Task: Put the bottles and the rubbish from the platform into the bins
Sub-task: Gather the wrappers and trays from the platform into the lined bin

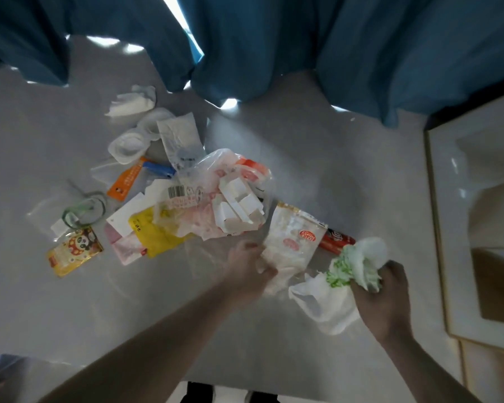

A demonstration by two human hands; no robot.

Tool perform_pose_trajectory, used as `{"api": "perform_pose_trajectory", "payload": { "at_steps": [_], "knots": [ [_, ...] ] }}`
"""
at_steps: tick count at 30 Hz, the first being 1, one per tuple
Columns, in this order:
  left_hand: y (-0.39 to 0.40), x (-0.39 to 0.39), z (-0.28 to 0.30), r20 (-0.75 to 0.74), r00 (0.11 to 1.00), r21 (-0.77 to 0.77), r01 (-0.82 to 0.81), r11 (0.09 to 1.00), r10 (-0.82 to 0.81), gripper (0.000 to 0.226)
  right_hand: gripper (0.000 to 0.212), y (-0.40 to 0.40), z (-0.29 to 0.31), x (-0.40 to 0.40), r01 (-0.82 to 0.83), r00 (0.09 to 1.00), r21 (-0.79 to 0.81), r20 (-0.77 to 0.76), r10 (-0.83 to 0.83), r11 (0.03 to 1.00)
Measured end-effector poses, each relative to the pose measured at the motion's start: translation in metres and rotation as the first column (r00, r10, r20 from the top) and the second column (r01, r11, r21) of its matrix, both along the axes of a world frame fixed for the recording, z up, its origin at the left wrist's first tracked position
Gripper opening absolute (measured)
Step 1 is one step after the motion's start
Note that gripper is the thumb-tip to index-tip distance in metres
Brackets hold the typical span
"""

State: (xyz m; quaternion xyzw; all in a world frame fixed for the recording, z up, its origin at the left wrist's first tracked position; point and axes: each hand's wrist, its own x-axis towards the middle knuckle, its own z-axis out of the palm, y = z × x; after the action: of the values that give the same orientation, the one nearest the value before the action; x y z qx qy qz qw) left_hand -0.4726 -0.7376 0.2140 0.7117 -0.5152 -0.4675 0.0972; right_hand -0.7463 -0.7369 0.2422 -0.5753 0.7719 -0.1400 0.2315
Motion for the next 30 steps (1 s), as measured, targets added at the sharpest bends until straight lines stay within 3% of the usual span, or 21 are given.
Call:
{"api": "perform_pose_trajectory", "payload": {
  "at_steps": [3, 8, 10, 13, 17, 21, 24, 30],
  "knots": [
    [-0.023, -0.016, -0.009, 0.042, 0.998, 0.119, 0.050, 0.992, -0.056, 0.035, 0.044, -0.050, -0.018, -0.003, -0.208, 0.975, 0.093, -0.062, 0.214, 0.974],
    [-0.030, -0.039, -0.028, 0.125, 0.990, 0.153, 0.051, 0.987, -0.070, 0.043, 0.039, -0.092, -0.051, 0.010, -0.345, 0.925, 0.302, -0.047, 0.376, 0.889],
    [-0.030, -0.041, -0.033, 0.105, 0.994, 0.175, -0.007, 0.984, -0.011, 0.036, 0.036, -0.092, -0.059, 0.019, -0.287, 0.945, 0.380, -0.038, 0.324, 0.879],
    [-0.026, -0.035, -0.042, 0.006, 0.994, 0.239, -0.107, 0.965, 0.109, 0.014, 0.041, -0.080, -0.069, 0.026, -0.211, 0.962, 0.371, -0.085, 0.260, 0.904],
    [-0.002, -0.031, -0.033, 0.014, 0.991, 0.151, -0.132, 0.980, 0.132, 0.017, 0.026, -0.048, -0.067, 0.023, -0.111, 0.983, 0.345, -0.101, 0.154, 0.932],
    [0.036, -0.026, -0.008, -0.036, 0.971, 0.067, -0.233, 0.970, 0.235, 0.014, 0.029, -0.005, -0.055, 0.013, 0.076, 0.996, 0.410, 0.015, -0.090, 0.909],
    [0.075, -0.010, 0.035, -0.023, 0.972, -0.065, -0.234, 0.970, 0.233, 0.018, 0.039, 0.033, -0.018, 0.002, 0.202, 0.956, 0.455, 0.102, -0.276, 0.867],
    [0.142, 0.035, 0.158, 0.075, 0.980, -0.214, -0.166, 0.963, 0.185, 0.022, 0.040, 0.106, 0.107, -0.016, 0.300, 0.878, 0.471, 0.202, -0.433, 0.829]
  ]
}}
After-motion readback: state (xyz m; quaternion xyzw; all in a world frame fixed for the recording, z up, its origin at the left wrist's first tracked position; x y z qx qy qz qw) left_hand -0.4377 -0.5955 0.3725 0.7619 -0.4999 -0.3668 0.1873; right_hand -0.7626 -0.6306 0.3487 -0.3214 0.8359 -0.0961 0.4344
